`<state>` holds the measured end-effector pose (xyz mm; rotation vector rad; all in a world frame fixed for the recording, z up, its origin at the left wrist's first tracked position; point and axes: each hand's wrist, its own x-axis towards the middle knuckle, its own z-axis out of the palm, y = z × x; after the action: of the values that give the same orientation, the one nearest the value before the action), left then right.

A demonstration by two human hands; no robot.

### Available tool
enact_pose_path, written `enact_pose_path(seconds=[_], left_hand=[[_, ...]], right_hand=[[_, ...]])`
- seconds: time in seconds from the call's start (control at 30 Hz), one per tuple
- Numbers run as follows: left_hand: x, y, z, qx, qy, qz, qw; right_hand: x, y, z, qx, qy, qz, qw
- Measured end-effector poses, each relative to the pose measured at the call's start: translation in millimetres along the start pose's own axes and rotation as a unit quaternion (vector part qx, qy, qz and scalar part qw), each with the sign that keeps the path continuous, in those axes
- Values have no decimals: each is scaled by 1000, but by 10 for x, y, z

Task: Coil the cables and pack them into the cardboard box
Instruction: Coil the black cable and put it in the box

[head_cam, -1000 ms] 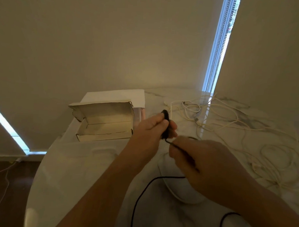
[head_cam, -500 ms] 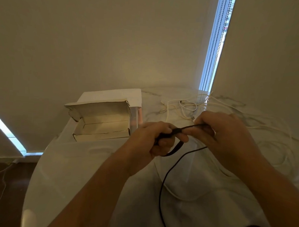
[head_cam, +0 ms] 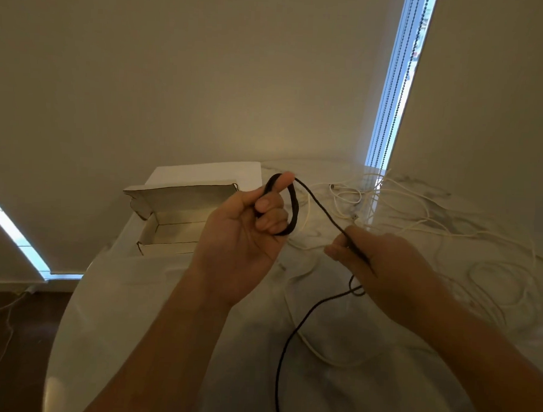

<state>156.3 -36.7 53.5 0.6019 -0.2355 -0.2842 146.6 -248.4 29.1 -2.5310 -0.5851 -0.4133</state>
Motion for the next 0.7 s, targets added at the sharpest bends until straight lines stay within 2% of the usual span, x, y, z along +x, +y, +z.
enact_pose_path(seconds=[0.1,0.3,0.47,0.53,0.6,0.7], left_hand=[[10,-5,15,-11,10,26,1000],[67,-16,-57,47,50,86,994],[95,-82,-58,129,138,159,969],[102,-120,-58,218,162,172,947],[94,-160,-49,327,173,169,913],[63,-229,-17,454,150,134,868]], right_hand=[[-34,-112,59,-6,-51,-16,999],[-110,-293,115,-56,-106,-92,989],[-166,-353,156,-74,-112,-147,980],[-166,-374,160,-82,-93,-165,979],[-154,-383,149,-87,-42,-182,979],[-127,-368,116,-86,32,-190,977]])
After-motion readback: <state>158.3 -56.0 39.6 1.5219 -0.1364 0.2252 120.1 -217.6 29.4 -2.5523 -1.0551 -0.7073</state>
